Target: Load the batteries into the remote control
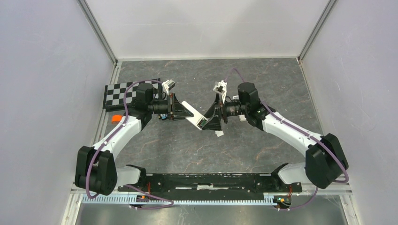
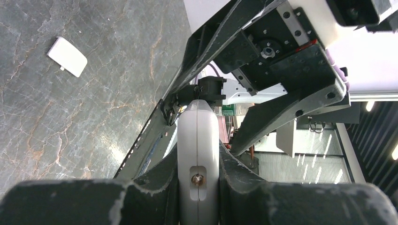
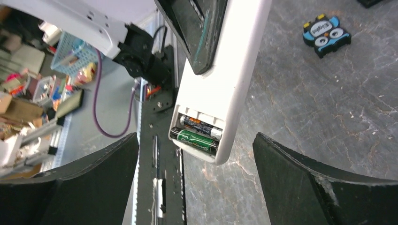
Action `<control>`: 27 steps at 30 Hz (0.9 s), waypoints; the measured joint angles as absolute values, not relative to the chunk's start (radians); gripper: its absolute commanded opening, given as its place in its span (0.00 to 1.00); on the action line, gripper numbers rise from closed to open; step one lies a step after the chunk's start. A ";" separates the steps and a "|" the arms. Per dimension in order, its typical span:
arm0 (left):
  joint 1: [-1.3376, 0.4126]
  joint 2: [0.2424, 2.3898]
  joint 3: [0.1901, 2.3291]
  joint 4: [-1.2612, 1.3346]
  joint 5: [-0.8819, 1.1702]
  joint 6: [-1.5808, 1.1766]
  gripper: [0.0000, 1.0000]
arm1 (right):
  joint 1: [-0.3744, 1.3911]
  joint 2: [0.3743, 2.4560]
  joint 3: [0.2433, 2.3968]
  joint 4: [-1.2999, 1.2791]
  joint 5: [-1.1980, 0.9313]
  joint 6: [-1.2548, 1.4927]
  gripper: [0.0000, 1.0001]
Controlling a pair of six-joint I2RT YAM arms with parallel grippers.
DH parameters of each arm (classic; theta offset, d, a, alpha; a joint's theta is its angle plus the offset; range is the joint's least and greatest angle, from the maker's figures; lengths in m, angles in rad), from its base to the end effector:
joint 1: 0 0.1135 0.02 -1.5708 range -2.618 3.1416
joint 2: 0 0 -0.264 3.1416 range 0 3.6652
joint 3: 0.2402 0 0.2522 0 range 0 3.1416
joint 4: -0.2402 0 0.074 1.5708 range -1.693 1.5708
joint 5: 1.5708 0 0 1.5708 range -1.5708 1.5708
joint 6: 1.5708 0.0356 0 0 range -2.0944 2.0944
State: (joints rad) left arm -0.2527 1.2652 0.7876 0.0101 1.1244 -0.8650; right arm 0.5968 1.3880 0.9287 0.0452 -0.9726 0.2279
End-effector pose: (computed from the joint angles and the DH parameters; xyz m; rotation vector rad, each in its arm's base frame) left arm 0.2490 -0.0975 0.2657 0.1425 2.2343 -1.7961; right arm 0.2351 0.1953 0.2804 -1.0343 1.8202 1.4762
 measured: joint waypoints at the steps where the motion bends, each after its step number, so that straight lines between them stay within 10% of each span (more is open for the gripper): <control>1: -0.253 1.265 0.789 0.009 1.124 -0.864 0.02 | 0.587 1.370 0.903 0.100 -0.973 0.279 0.96; 27: -0.253 1.266 0.813 0.006 1.098 -0.858 0.02 | 0.568 1.374 0.820 0.259 -0.820 0.542 0.50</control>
State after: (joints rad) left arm -0.2527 1.2655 0.8127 0.0059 1.0981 -0.8577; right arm 0.5678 1.3735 0.8200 0.2588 -0.8204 0.5419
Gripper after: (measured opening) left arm 0.279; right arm 0.573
